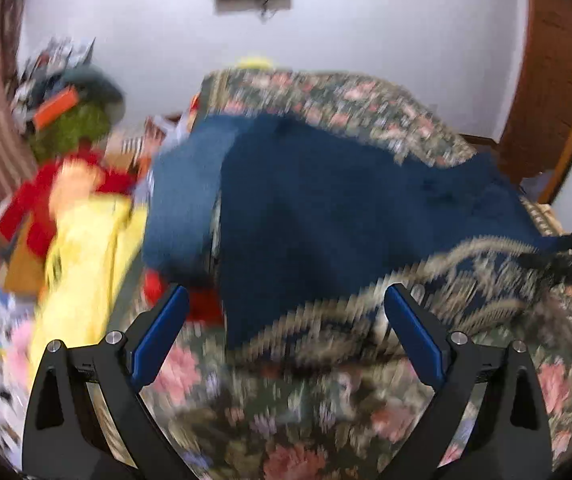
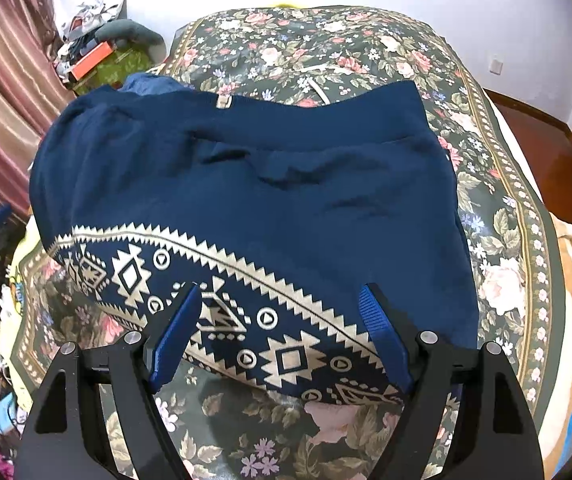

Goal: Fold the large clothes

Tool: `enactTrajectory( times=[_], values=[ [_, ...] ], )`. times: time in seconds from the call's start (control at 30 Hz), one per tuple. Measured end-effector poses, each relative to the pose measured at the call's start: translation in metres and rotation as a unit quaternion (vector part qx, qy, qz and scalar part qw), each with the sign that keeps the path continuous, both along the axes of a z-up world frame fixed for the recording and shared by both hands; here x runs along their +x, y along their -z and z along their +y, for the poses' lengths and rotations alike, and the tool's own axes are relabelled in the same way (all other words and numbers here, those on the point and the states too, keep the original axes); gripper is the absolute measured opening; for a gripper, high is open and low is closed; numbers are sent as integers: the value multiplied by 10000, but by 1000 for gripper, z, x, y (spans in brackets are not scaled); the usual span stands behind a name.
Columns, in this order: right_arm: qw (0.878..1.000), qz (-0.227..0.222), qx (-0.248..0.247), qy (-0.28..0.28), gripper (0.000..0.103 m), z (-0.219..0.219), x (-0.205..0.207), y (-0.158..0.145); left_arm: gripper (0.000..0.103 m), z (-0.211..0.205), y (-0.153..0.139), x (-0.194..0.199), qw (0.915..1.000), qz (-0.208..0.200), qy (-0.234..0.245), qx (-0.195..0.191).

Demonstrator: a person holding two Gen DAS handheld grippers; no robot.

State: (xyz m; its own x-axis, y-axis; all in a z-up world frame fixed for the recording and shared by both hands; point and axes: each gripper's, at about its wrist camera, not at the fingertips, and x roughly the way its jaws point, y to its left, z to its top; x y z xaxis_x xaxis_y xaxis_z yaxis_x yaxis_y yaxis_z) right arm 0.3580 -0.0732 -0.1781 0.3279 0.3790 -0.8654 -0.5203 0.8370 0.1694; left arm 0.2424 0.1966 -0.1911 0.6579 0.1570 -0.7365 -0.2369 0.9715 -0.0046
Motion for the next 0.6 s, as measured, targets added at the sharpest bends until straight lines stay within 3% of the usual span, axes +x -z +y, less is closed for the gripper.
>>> enactTrajectory(
  times=[0.13,0.2,0.27,0.37,0.43,0.57,0.6],
  values=[
    [9998,-91,-186,-71,78,2,-6,1,99,16,37,-21,9944,200,-269,-1007],
    [9995,-125,-259,-94,78,4,-8,1,99,26,51,-29,9867,106,-433,-1566],
    [9993,-148,-335,-111,78,5,-10,2,99,38,59,-35,9737,-106,-654,-2179],
    [9988,-192,-417,-152,78,7,-14,2,99,54,69,-35,9450,-440,-780,-3145],
    [9987,-212,-445,-160,78,7,-15,2,99,61,75,-30,9319,-554,-848,-3482],
    [9988,-174,-446,-131,79,7,-14,4,99,65,87,-10,9190,-528,-791,-3826],
    [9988,-165,-453,-127,79,8,-14,4,99,66,91,-3,9105,-549,-717,-4036]
  ],
)
